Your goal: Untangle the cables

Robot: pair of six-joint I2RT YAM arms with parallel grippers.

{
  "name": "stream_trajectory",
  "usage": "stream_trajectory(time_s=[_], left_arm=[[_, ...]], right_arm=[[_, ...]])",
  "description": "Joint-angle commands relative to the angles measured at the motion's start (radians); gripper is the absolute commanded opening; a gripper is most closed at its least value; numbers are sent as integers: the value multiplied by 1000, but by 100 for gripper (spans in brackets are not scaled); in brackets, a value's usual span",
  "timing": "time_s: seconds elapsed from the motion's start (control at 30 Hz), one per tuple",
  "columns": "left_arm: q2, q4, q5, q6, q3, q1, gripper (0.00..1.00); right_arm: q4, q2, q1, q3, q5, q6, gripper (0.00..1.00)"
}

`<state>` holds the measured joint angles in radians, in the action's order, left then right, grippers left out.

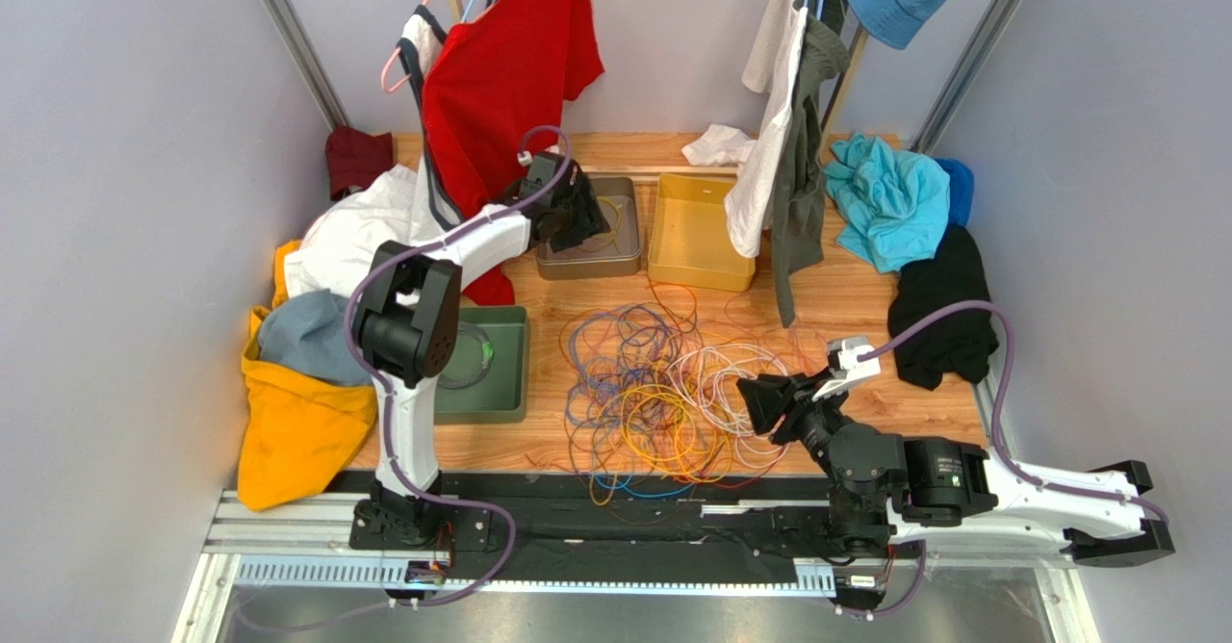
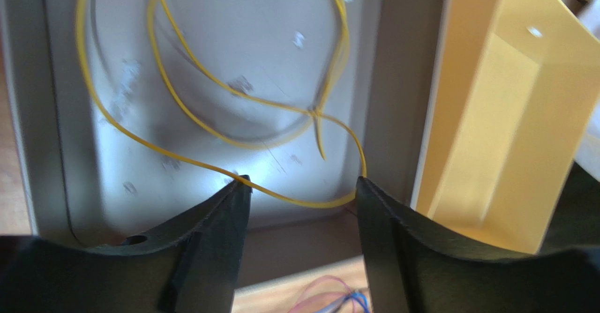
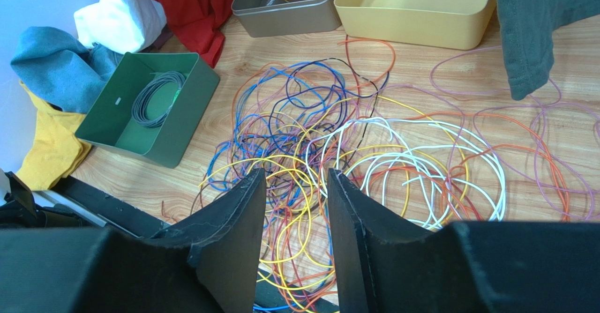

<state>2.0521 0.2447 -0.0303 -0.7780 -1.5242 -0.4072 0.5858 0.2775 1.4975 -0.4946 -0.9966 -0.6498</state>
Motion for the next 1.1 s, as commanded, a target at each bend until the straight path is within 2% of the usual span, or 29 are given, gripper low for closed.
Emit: stream_trajectory(time_s=[0.0, 0.2, 0.27, 0.4, 0.5, 0.53, 0.57, 0.67, 0.73, 0.77, 0.87, 0.93, 1.07], left_arm=[[-179, -3, 76, 49, 27, -28, 71], [-361, 62, 171, 86, 84, -62, 73], [-441, 82, 229, 103, 110, -94, 78], [-584, 108, 300, 114, 186, -188, 82], [-681, 103, 409, 88, 309, -332, 83], [-704, 103, 462, 77, 381, -431, 82], [-743, 103, 562, 41, 416, -479, 83], [-794, 105, 635, -80, 541, -613, 84], [-811, 72, 586, -162, 648, -631, 87], [-840, 42, 510, -211, 689, -631, 89], [-933, -31, 405, -250, 837, -636, 91], [-1004, -85, 411, -254, 941, -660, 90], [-1211, -65, 441, -239, 1018, -673, 90]], right_arm=[[-52, -24, 0, 11, -11, 2, 41], [-72, -31, 1, 31, 12, -10, 41], [-72, -24, 1, 40, 16, -25, 41], [-57, 2, 0, 59, -7, -85, 46], [-17, 31, 1, 59, -28, -161, 47], [3, 38, 1, 57, -28, -177, 47], [3, 42, 0, 59, -14, -180, 47], [32, 61, 0, 56, 19, -201, 45], [39, 90, 0, 50, 47, -200, 44], [43, 101, 0, 45, 71, -202, 44], [43, 164, 1, 30, 136, -194, 44], [37, 230, 0, 28, 174, -194, 44], [-18, 363, -2, 56, 265, -229, 47]])
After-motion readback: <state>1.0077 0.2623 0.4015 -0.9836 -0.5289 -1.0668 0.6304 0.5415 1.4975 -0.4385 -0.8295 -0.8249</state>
